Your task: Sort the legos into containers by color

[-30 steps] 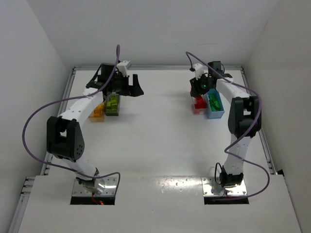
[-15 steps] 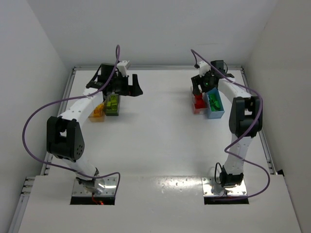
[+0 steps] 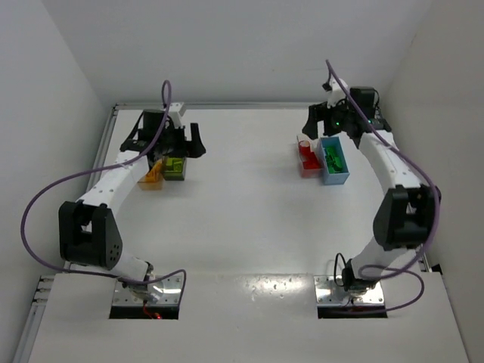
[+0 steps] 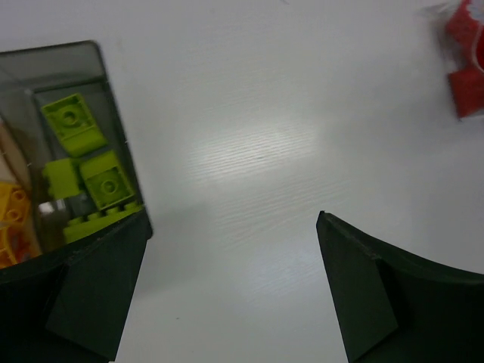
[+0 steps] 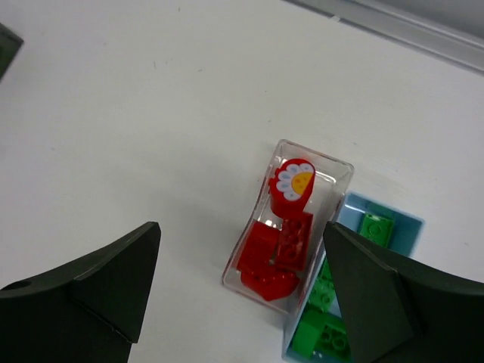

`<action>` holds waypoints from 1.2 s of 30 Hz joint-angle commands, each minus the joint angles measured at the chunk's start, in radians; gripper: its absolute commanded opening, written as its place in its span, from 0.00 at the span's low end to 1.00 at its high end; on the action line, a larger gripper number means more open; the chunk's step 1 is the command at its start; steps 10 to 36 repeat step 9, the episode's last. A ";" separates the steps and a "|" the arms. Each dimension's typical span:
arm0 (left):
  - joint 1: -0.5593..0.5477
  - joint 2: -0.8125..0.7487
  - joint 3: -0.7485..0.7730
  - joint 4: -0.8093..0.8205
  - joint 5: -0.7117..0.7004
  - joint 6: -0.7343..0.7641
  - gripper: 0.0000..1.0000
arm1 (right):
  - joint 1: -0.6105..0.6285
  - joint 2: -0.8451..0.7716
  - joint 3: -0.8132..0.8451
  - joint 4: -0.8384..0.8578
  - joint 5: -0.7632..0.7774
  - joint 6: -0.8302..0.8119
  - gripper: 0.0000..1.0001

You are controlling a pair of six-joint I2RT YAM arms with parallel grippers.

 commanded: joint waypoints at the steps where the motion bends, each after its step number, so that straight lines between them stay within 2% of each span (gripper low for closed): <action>1: 0.054 -0.067 -0.052 0.008 -0.127 -0.011 1.00 | -0.078 -0.116 -0.123 0.041 -0.004 0.051 0.89; 6: 0.087 -0.076 -0.087 -0.002 -0.258 0.000 1.00 | -0.167 -0.272 -0.346 0.056 -0.016 0.031 0.89; 9: 0.087 -0.087 -0.107 -0.002 -0.277 0.019 1.00 | -0.193 -0.324 -0.422 0.067 -0.016 0.031 0.90; 36: 0.087 -0.087 -0.107 -0.002 -0.277 0.019 1.00 | -0.193 -0.324 -0.422 0.067 -0.016 0.031 0.90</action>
